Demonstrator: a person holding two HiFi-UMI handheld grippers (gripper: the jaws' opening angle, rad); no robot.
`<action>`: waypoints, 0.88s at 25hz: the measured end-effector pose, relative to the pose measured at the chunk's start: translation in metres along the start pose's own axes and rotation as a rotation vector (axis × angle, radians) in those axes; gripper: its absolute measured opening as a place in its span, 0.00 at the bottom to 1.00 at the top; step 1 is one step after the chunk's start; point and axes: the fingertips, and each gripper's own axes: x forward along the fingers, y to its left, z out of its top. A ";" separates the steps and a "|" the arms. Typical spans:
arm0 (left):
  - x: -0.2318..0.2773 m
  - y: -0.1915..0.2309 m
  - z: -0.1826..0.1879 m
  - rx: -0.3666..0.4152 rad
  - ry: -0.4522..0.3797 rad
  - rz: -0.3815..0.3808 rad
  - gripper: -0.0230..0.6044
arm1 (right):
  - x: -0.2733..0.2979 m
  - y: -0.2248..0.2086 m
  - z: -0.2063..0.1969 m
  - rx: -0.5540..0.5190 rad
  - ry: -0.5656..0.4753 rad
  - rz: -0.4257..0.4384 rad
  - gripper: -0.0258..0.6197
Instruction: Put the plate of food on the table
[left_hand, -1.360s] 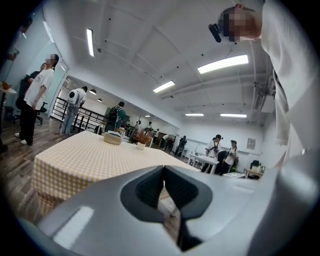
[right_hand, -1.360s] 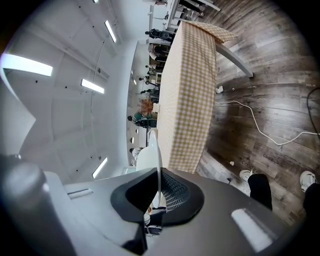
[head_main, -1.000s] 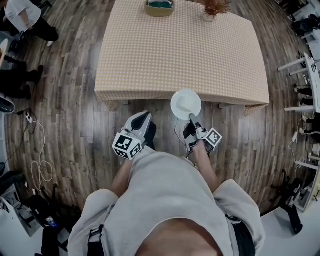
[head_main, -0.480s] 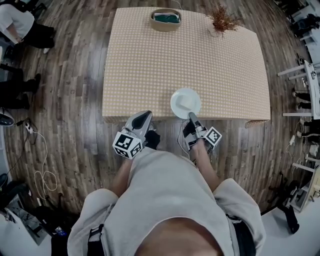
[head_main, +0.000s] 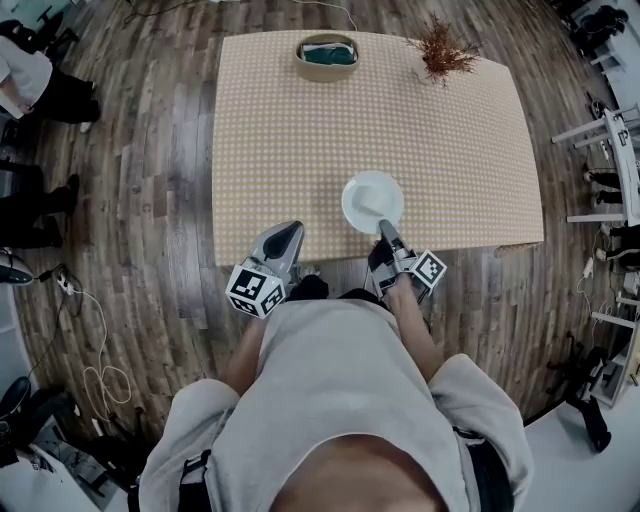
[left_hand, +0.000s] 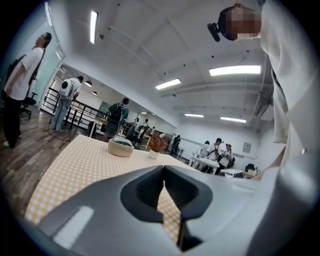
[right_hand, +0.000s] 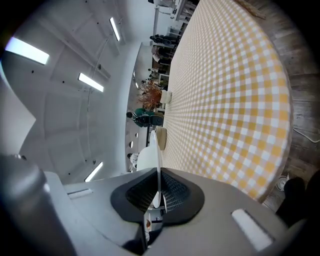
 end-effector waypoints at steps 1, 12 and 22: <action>0.003 0.000 0.001 0.000 0.003 0.000 0.05 | 0.001 0.000 0.003 0.006 -0.003 -0.001 0.06; 0.016 -0.005 0.001 0.023 0.023 0.057 0.05 | 0.006 -0.012 0.026 0.023 0.024 0.007 0.06; 0.047 -0.032 -0.010 -0.033 0.022 0.120 0.05 | 0.002 -0.022 0.053 0.026 0.102 -0.007 0.06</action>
